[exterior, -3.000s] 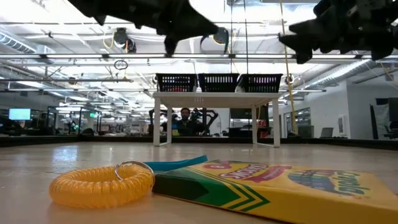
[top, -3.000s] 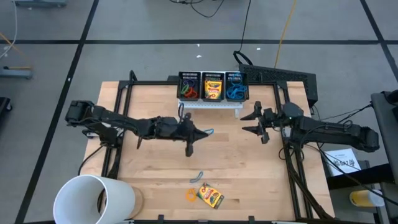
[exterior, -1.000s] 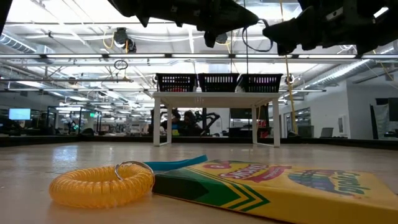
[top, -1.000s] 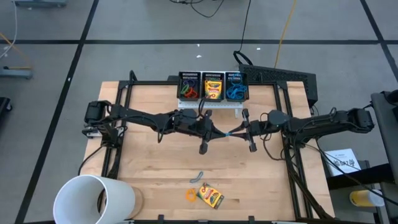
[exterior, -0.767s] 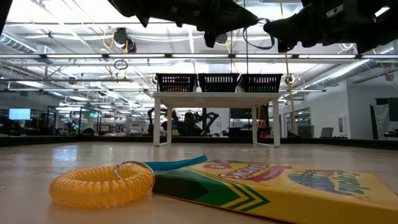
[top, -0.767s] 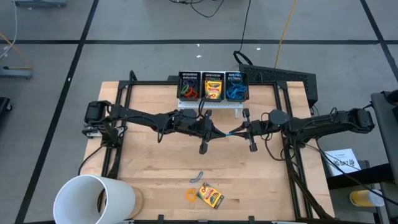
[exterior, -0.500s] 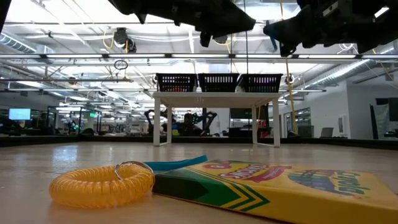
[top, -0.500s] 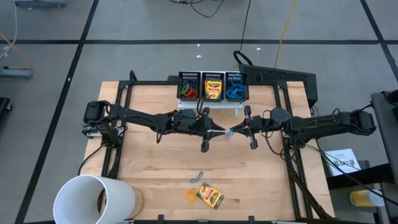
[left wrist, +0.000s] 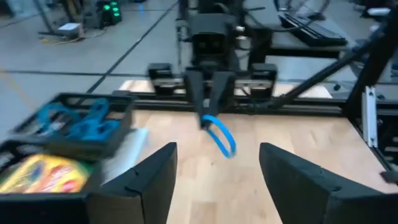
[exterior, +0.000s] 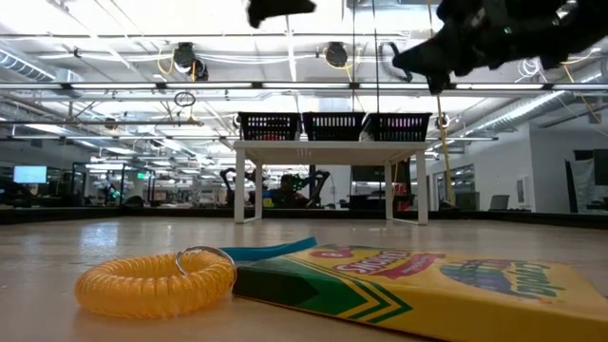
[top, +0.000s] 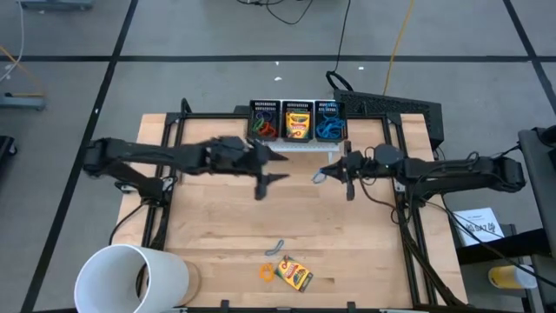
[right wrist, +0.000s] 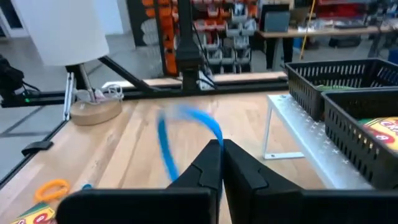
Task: Pick & Place Office Desk Supplies
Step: Put the blue rubber band into the right black bin on the shelf
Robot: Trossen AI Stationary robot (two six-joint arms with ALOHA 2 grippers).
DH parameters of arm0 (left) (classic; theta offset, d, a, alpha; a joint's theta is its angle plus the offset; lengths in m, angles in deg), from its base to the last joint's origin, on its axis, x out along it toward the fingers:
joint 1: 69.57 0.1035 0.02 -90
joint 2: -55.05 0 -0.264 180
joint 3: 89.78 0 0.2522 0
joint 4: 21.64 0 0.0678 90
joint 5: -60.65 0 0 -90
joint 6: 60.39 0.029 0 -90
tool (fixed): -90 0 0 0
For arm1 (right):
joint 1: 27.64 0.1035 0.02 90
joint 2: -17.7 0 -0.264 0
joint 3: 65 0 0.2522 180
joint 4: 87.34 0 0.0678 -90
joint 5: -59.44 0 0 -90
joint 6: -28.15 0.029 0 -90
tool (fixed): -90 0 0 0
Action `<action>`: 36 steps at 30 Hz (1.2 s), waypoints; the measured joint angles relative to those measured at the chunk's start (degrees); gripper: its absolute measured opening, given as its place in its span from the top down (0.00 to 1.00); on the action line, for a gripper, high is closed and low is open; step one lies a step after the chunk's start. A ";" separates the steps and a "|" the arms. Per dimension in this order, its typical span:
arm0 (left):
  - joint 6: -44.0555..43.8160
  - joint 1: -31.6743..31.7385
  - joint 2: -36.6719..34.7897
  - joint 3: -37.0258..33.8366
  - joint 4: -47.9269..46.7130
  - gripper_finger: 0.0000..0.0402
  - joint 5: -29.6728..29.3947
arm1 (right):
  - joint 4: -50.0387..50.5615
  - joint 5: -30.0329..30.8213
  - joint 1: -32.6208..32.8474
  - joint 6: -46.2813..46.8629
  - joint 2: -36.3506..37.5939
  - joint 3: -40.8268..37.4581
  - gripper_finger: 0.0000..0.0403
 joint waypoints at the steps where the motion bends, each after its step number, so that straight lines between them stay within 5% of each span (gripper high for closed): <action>1: -0.54 0.47 -1.41 0.04 -1.85 0.40 -0.13 | 2.58 -0.01 -0.24 -0.07 -0.22 1.78 1.00; 7: -0.51 1.58 -6.58 -4.69 -5.30 0.40 -1.42 | 15.61 -0.03 -2.67 -2.13 -2.49 13.07 1.00; 16: -6.02 3.74 -7.66 -18.13 4.45 0.40 -8.64 | 27.81 4.20 -9.77 -5.14 -8.26 24.03 1.00; 21: -10.70 4.75 -7.70 -20.92 4.76 0.40 -8.97 | 30.61 12.17 -15.14 -7.80 -8.93 25.47 1.00; 36: -11.72 4.75 -7.70 -21.88 5.11 0.40 -9.62 | 31.51 12.14 -27.75 -6.09 -13.66 25.44 0.95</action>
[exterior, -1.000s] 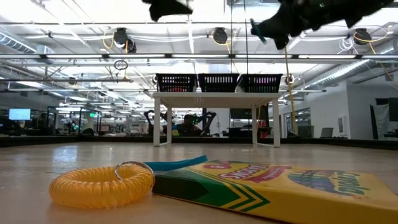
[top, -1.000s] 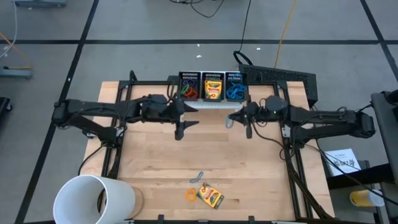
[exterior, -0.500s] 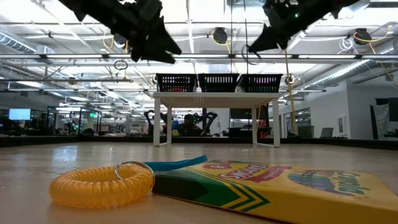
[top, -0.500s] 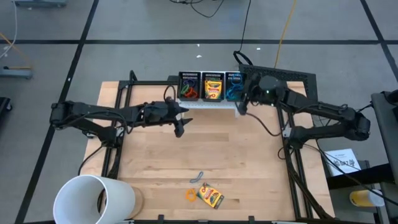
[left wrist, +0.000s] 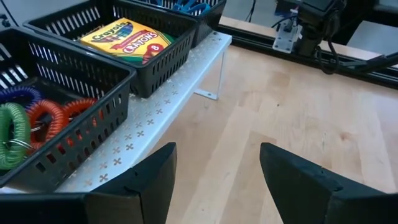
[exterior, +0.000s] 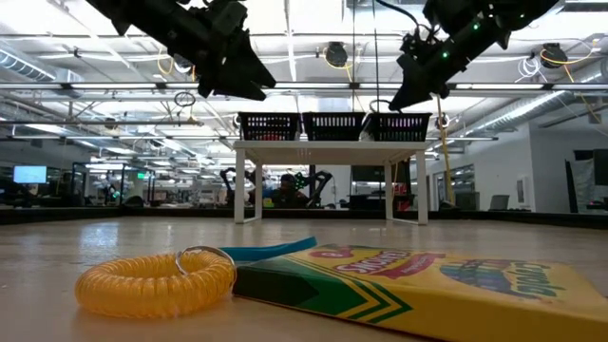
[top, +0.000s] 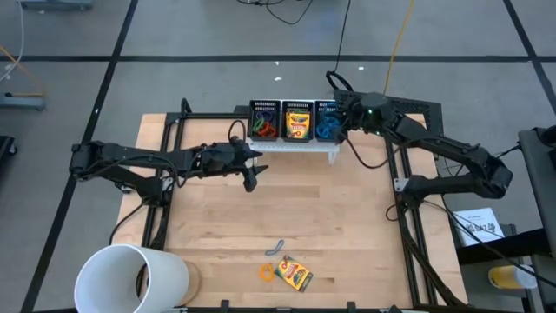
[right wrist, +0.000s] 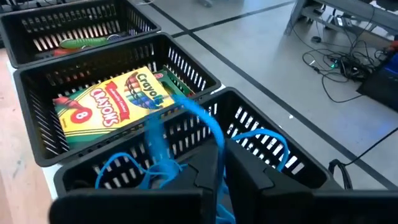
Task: Pick & Place Office Desk Supplies
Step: Put the blue rubber band into the right black bin on the shelf
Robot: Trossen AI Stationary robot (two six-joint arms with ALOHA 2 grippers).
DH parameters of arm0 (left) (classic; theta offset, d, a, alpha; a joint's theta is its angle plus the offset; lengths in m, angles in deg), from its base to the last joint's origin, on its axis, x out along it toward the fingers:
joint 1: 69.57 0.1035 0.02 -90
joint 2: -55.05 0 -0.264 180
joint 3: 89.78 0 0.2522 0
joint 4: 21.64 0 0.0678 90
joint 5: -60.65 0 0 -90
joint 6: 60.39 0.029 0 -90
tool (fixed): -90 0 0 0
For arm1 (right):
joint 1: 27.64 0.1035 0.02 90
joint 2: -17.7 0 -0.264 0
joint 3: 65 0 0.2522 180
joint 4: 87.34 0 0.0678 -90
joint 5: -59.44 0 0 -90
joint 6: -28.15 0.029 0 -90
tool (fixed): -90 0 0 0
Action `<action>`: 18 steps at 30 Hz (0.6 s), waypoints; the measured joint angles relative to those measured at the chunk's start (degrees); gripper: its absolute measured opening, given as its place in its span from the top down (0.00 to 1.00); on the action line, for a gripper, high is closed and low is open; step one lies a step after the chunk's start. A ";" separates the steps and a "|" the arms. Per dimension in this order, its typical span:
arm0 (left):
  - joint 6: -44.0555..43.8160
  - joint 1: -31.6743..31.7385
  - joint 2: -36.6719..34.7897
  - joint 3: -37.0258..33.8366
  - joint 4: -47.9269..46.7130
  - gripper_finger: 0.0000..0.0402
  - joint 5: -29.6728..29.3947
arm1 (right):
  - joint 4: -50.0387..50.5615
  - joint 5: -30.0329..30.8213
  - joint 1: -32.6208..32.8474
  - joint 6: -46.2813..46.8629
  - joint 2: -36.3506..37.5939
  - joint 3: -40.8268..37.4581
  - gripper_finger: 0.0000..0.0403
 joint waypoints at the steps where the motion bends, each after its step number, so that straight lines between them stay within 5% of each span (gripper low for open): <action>1: -0.01 0.00 0.00 0.00 -0.01 0.40 0.00 | 0.02 0.00 0.00 0.00 -0.12 0.00 0.94; 18: -1.42 -0.15 0.00 0.00 1.25 0.40 -0.02 | -0.67 -0.39 0.69 3.47 0.35 -0.03 0.54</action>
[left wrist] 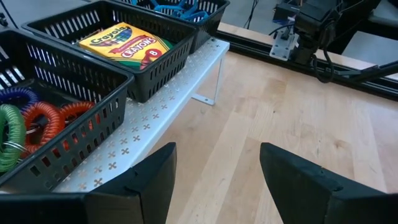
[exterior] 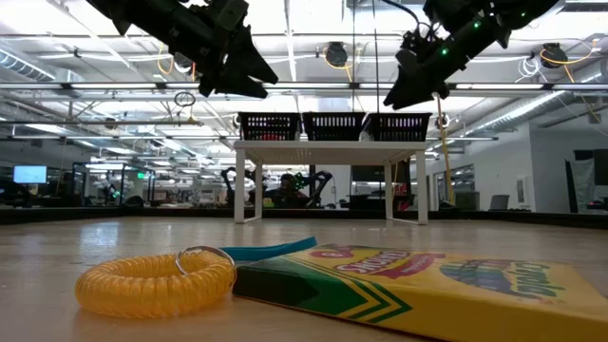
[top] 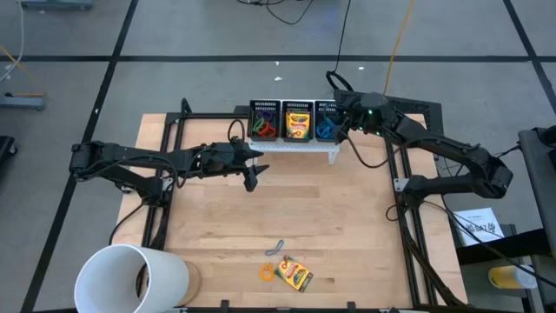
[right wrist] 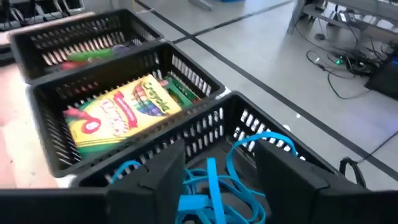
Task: Pick & Place Office Desk Supplies
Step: Put the blue rubber band into the right black bin on the shelf
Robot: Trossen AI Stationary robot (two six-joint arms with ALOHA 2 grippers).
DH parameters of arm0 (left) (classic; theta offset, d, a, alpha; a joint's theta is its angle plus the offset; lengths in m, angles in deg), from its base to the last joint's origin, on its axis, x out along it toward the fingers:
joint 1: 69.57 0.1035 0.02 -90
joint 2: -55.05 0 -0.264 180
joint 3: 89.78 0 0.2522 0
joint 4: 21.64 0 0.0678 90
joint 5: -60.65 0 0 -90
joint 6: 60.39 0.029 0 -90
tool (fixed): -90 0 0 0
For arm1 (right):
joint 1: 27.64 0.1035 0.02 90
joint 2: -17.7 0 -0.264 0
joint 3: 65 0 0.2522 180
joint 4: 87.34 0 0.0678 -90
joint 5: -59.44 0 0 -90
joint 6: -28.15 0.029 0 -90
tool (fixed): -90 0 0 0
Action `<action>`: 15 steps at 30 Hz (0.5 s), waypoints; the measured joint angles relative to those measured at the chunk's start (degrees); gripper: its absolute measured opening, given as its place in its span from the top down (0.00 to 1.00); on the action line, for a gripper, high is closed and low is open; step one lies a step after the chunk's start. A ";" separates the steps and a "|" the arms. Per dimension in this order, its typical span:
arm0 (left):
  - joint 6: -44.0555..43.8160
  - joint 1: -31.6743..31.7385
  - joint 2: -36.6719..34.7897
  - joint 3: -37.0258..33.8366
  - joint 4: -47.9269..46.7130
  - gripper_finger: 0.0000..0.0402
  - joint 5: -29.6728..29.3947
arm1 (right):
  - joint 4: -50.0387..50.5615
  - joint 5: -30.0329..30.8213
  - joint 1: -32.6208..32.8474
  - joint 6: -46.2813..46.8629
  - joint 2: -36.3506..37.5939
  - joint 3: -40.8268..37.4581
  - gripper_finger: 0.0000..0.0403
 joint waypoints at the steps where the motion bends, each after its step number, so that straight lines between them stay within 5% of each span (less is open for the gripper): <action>1: 0.00 0.00 0.02 0.00 0.00 0.40 0.01 | -0.20 -0.14 0.36 -0.01 0.31 0.00 0.52; 15: -0.99 0.00 0.02 0.00 0.04 0.40 0.51 | -4.62 -22.73 7.94 -1.96 2.75 -0.02 0.49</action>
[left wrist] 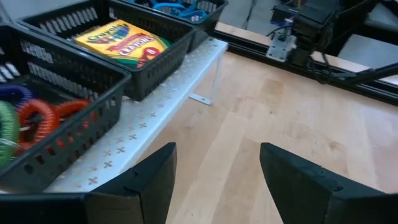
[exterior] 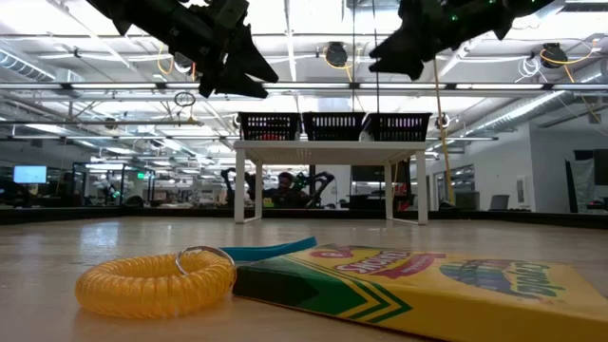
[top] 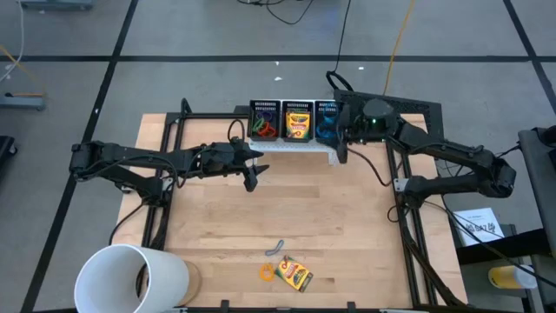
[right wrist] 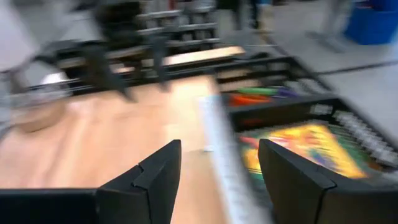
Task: Pick & Place Office Desk Supplies
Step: Put the blue rubber band into the right black bin on the shelf
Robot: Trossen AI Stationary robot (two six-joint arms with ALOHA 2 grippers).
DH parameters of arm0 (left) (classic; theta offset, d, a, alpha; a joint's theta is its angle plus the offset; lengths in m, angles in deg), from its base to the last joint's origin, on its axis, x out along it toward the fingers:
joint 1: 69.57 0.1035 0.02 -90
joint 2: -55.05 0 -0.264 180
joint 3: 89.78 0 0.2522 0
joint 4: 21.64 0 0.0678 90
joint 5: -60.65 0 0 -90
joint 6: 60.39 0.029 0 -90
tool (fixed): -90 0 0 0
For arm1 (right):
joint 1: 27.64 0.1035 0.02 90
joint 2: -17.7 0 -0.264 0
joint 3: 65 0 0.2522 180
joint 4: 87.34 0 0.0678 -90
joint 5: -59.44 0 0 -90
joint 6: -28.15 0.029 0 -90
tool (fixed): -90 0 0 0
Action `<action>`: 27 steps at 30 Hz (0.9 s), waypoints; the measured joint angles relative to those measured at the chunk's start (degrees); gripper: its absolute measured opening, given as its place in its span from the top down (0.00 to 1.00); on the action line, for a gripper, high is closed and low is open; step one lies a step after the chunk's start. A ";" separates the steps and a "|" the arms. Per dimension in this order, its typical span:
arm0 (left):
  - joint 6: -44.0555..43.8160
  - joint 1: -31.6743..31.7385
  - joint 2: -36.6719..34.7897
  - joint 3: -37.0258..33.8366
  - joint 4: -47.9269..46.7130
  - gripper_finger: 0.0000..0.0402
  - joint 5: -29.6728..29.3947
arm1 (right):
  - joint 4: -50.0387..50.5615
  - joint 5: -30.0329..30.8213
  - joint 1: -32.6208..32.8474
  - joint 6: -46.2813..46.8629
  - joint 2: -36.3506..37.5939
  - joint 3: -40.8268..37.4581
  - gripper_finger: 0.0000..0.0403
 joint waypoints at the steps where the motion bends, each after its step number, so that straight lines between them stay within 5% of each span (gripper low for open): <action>1: -0.15 0.00 0.00 0.00 0.01 0.40 0.74 | 0.04 -1.37 1.12 0.00 0.00 0.00 0.49; 12: -2.94 0.00 0.00 0.00 0.00 0.40 2.63 | 0.13 -11.71 14.39 -0.31 -0.04 0.00 0.50; 17: -5.10 -0.15 0.02 0.00 -0.02 0.40 3.21 | 1.36 -11.76 19.57 -0.64 -0.04 0.00 0.50; 21: -7.00 -1.67 0.74 -0.02 -0.05 0.40 9.30 | 4.85 -11.75 22.39 -2.56 -0.04 -0.43 0.50; 27: -4.04 -9.47 4.89 -0.02 0.55 0.40 12.35 | 0.94 -11.58 24.26 -1.68 0.00 -5.18 0.51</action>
